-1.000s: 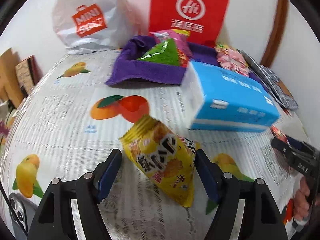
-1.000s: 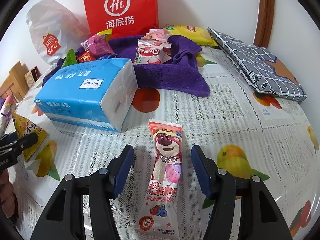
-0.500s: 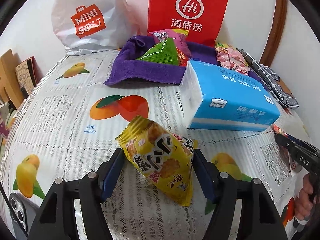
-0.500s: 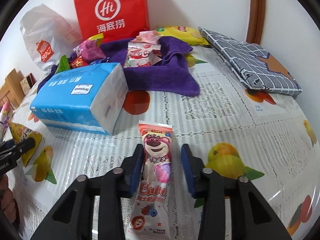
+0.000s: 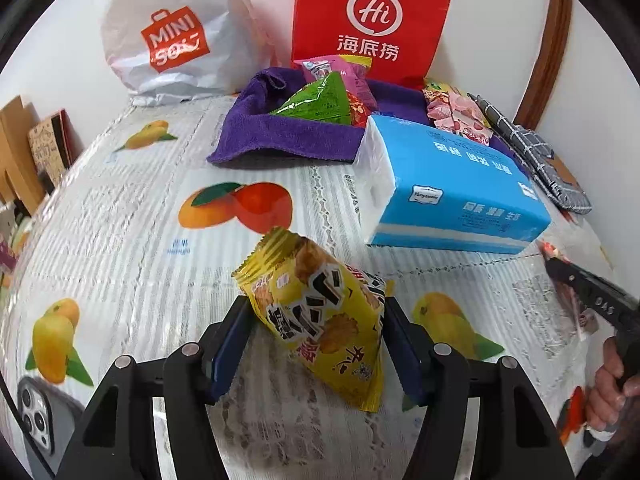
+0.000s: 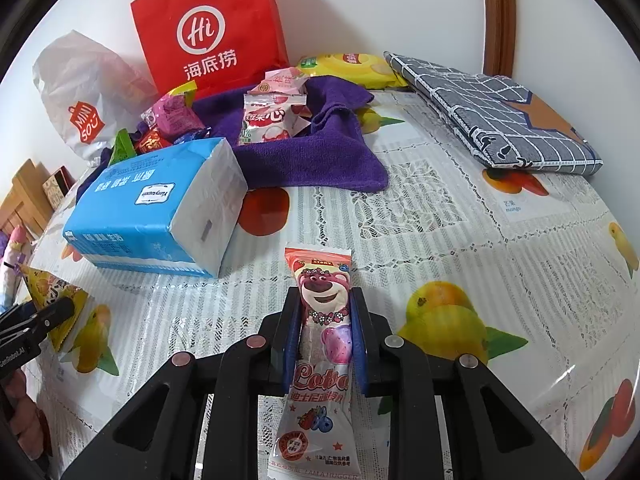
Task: Organize snacks
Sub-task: 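Carry the yellow bag and lollipop packet over the purple towel with both grippers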
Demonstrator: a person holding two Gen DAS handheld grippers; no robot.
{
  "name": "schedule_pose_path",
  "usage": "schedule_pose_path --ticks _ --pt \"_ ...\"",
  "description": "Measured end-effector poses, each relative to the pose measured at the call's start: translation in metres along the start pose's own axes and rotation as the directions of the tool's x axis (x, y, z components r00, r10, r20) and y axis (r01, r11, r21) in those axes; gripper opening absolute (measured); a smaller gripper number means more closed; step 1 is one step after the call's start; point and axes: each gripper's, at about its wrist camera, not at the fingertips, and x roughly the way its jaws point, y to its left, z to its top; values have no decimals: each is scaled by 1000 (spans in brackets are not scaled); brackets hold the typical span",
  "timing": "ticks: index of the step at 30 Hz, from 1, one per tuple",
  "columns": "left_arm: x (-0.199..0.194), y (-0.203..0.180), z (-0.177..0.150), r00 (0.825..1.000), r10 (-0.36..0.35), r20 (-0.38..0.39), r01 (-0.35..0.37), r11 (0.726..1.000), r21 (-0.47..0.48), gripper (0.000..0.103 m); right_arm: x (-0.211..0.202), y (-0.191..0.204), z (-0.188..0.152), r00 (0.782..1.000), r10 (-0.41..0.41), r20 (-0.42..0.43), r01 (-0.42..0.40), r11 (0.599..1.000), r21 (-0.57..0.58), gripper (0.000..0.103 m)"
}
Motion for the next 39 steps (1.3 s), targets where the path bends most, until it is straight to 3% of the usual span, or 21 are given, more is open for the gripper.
schedule_pose_path --ticks 9,15,19,23,28,39 --pt "-21 -9 -3 1000 -10 9 9 1000 28 63 -8 12 -6 1000 -1 -5 0 999 -52 22" --pt "-41 -25 5 999 -18 30 16 998 56 63 -37 15 -2 999 8 51 -5 998 -61 22" --pt "-57 -36 13 998 -41 53 37 997 70 63 -60 17 8 995 5 95 2 997 -72 22" --pt "-70 -49 23 998 -16 55 12 997 78 63 -84 21 21 989 -36 140 47 996 -77 22" --pt "-90 -59 38 995 -59 84 52 995 89 63 -108 29 37 980 -37 197 57 993 -100 22" --pt "-103 -72 82 990 -46 134 32 994 105 63 -107 53 78 977 -15 213 45 989 -139 22"
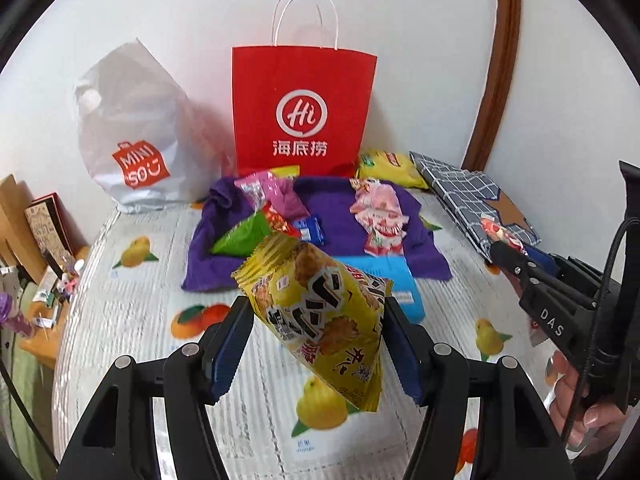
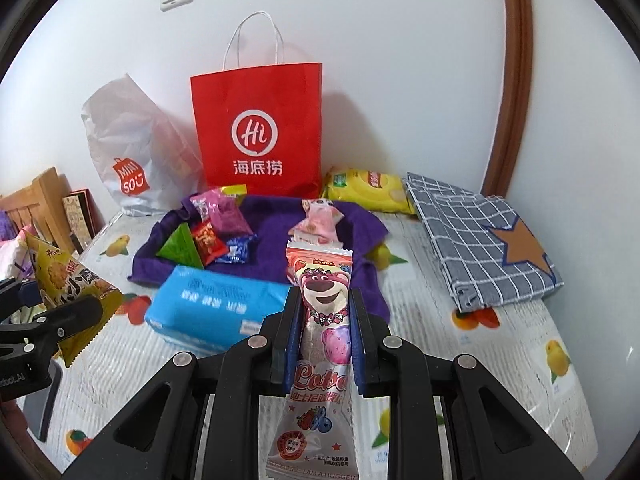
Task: Organize snacks
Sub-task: 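Carry the yellow bag and lollipop packet over the purple towel with both grippers, then lower the yellow bag and lollipop packet onto the towel and open both grippers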
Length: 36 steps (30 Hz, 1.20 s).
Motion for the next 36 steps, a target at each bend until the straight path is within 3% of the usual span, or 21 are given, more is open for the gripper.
schedule_pose_path --ticks 18,36 --pt "52 15 89 999 27 -41 -28 999 -19 63 71 8 83 999 34 -19 -34 999 -1 22" --pt "151 16 144 989 38 -145 -39 999 -8 63 163 -2 125 997 30 -75 -28 999 25 22"
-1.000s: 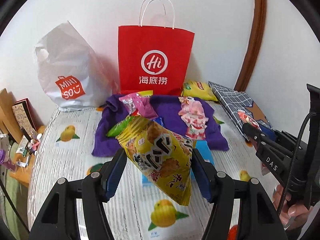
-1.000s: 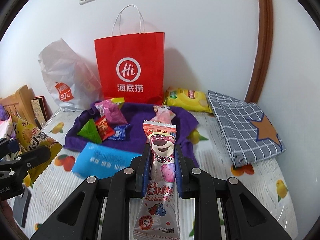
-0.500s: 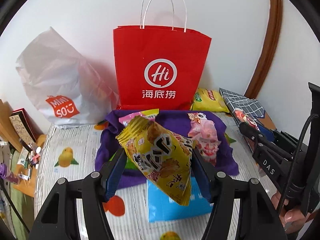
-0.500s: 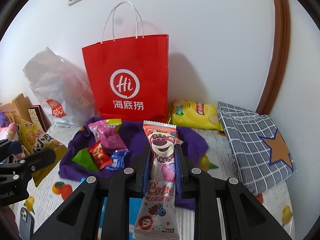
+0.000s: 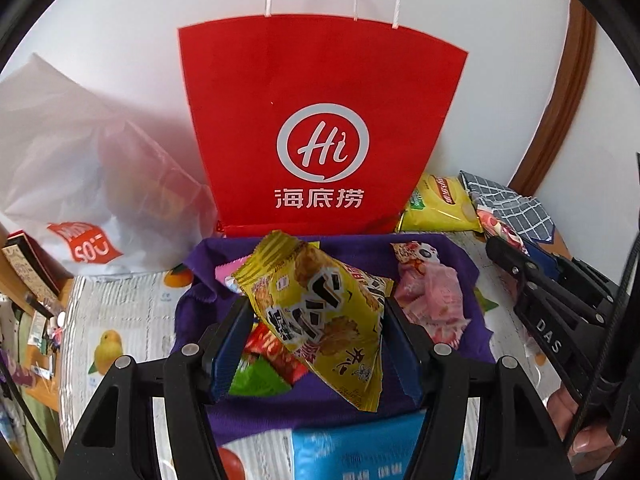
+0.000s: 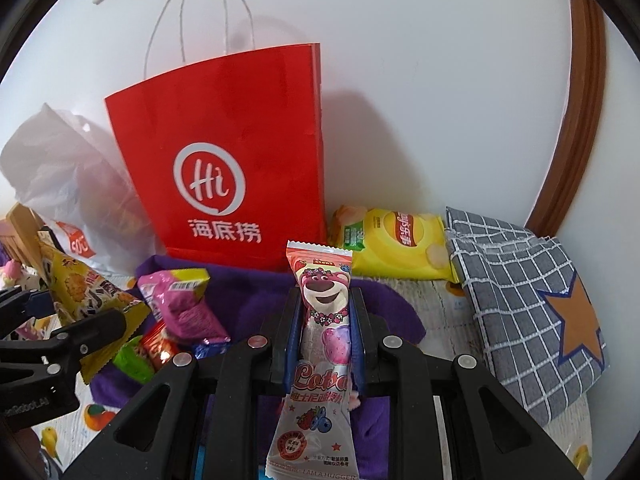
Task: Organize snacks
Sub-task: 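Lower the yellow bag and lollipop packet onto the towel and open both grippers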
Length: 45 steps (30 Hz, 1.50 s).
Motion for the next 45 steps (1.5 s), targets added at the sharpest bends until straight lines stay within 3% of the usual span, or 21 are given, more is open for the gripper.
schedule_pose_path --ticks 7,14,18,24,31,37,45 --pt "34 8 7 998 22 -59 -22 1000 3 63 31 -4 -3 998 -4 -63 3 1000 -25 22" --pt "46 45 11 995 64 -78 -70 995 -75 63 46 -13 -6 996 13 -92 -14 1000 -13 22" --pt "50 52 11 995 59 -86 -66 994 -87 63 51 -11 -9 992 62 -110 -63 998 -9 22" --pt "52 49 10 994 59 -92 -66 995 -74 63 61 16 -20 981 126 -149 -142 984 -104 22" --pt "58 45 9 993 52 -106 -59 996 -64 63 78 24 -29 973 113 -202 -139 983 -121 23" --pt "71 43 5 988 6 -152 -18 997 -73 63 81 16 -29 977 96 -190 -115 989 -94 25" --pt "85 32 0 981 9 -194 -18 999 -41 63 77 16 -27 979 85 -183 -108 987 -117 26"
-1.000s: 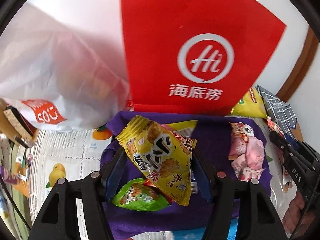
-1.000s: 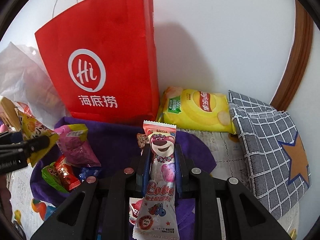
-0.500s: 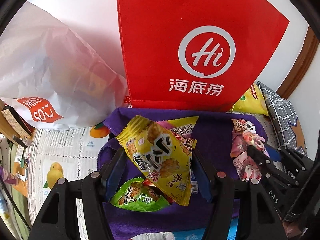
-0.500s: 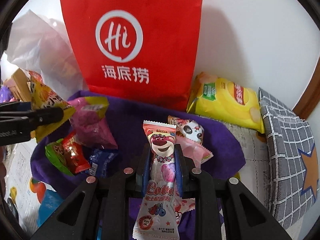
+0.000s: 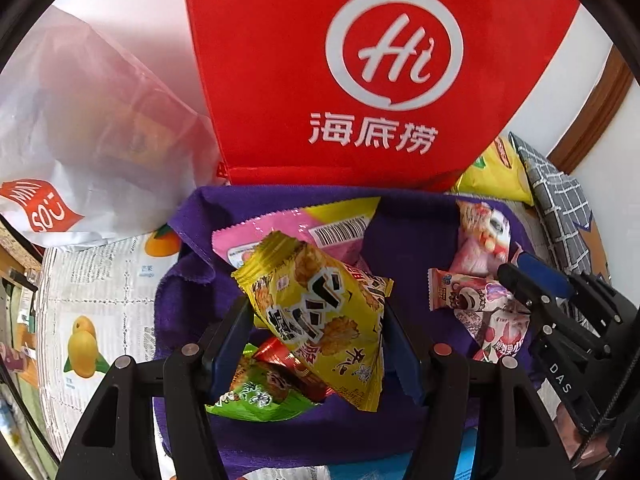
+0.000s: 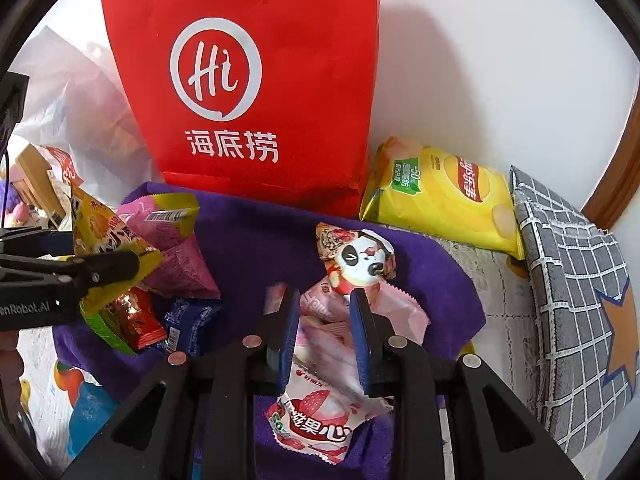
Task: Organize snacks
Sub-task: 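Lower the yellow bag and lollipop packet onto the towel and open both grippers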
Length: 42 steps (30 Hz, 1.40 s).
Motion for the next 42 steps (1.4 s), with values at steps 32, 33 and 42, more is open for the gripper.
schedule_pose_path --ticks 32,33,42 --pt "19 -10 1 998 29 -56 -29 1000 5 65 6 2 -3 999 -28 -44 27 999 -31 26" --pt "19 -10 1 998 28 -57 -28 1000 4 65 5 3 -3 999 -29 -44 28 999 -34 26" --pt "12 -10 0 999 -8 -35 8 1000 7 67 5 4 -4 998 -37 -45 35 999 -40 28"
